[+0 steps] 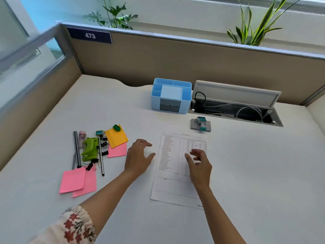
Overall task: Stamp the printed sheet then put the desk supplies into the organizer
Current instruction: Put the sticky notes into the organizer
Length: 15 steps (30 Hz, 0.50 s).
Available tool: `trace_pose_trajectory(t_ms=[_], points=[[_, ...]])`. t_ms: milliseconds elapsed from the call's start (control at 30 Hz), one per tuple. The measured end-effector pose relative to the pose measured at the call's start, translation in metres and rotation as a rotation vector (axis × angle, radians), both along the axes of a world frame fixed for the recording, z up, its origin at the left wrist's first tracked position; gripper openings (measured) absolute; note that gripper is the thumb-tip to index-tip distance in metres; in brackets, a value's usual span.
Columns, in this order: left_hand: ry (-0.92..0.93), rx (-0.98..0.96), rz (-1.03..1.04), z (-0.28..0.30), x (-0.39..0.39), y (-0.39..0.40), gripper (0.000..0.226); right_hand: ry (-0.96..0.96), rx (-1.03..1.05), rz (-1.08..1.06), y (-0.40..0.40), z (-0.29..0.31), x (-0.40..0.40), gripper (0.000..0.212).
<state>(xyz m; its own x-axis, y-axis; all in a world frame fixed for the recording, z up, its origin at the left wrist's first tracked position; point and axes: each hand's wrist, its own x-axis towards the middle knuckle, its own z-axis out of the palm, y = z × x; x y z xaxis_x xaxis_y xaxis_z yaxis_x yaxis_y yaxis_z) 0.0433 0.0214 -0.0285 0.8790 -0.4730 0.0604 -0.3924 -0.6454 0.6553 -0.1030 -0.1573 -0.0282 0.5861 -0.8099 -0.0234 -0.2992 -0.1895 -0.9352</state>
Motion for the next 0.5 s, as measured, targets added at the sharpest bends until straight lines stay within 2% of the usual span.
trace_pose_trajectory(t_ms=[100,300,500], points=[[-0.027,0.033,0.080,-0.005,0.003,0.030,0.035,0.003,-0.002,0.049,0.016,0.001,0.011,0.024],[-0.029,0.229,0.336,-0.010,0.025,0.082,0.048,0.004,-0.009,0.144,0.043,0.002,0.025,0.024],[0.020,0.420,0.024,-0.017,0.052,0.106,0.072,0.028,-0.022,0.215,0.059,0.002,0.027,0.021]])
